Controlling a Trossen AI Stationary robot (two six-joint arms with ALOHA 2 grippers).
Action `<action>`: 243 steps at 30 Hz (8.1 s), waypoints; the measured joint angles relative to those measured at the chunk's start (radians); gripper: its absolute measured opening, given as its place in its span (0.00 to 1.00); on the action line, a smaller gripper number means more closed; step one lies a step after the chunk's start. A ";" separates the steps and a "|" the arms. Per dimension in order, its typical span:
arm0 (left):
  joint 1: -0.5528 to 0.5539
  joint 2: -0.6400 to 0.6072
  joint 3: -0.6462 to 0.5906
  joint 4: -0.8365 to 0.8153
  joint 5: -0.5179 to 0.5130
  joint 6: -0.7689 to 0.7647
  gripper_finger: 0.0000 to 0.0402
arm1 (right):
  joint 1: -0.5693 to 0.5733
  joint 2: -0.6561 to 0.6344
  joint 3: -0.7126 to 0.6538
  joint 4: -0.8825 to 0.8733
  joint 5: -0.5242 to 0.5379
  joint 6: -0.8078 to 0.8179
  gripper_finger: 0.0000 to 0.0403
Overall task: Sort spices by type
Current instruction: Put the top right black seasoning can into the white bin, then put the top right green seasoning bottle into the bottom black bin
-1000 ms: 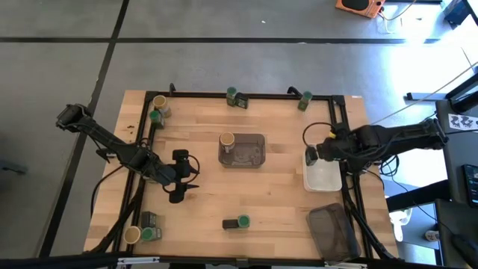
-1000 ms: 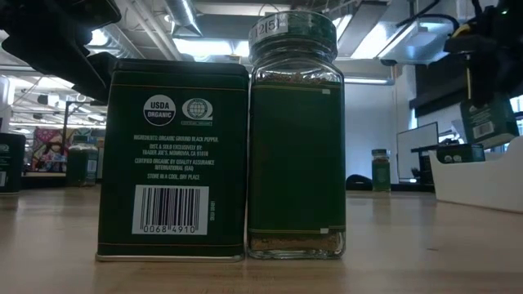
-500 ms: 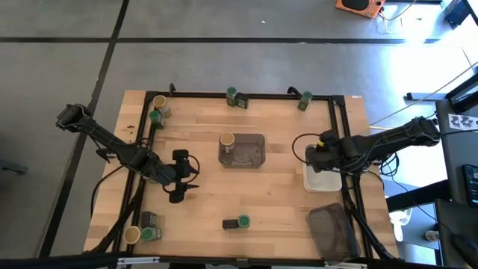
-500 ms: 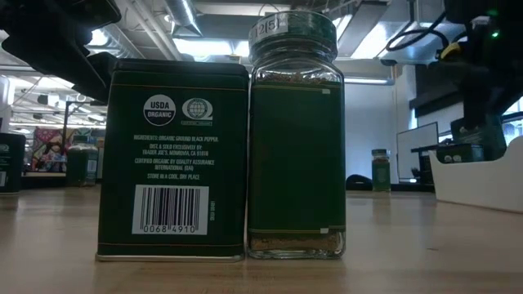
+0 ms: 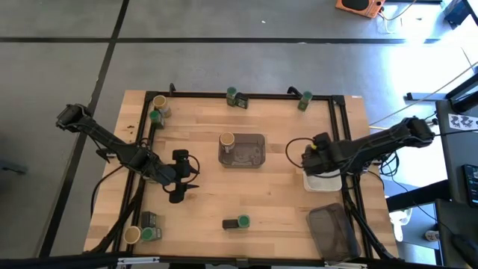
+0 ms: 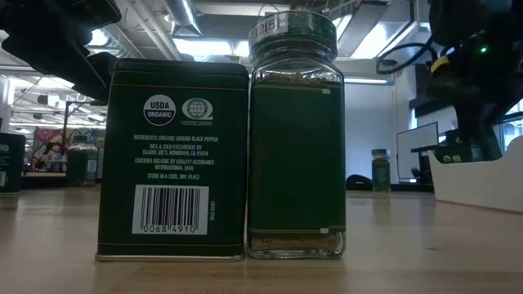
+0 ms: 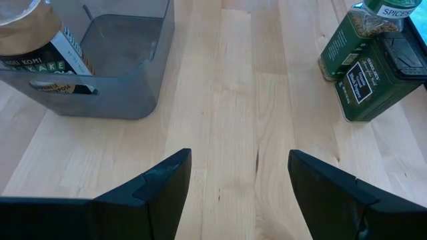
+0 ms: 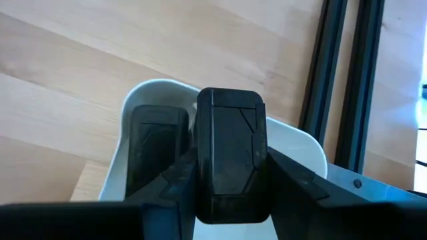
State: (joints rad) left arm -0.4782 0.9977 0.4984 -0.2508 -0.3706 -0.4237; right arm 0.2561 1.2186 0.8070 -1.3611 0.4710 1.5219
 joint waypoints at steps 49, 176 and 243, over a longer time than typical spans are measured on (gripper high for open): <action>0.000 0.000 0.000 0.001 0.000 0.003 0.61 | -0.001 -0.015 0.144 -0.081 0.113 -0.081 0.77; 0.151 0.000 0.000 0.235 -0.067 0.266 0.61 | -0.344 -0.010 0.172 0.603 -0.164 -1.065 0.52; 0.152 0.000 0.000 0.241 -0.068 0.351 0.61 | 0.863 0.155 0.174 0.242 -0.078 0.670 0.52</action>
State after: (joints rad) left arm -0.3264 0.9974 0.4984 -0.0099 -0.4385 -0.0723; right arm 1.1187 1.3740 0.9808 -1.1195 0.3927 2.1922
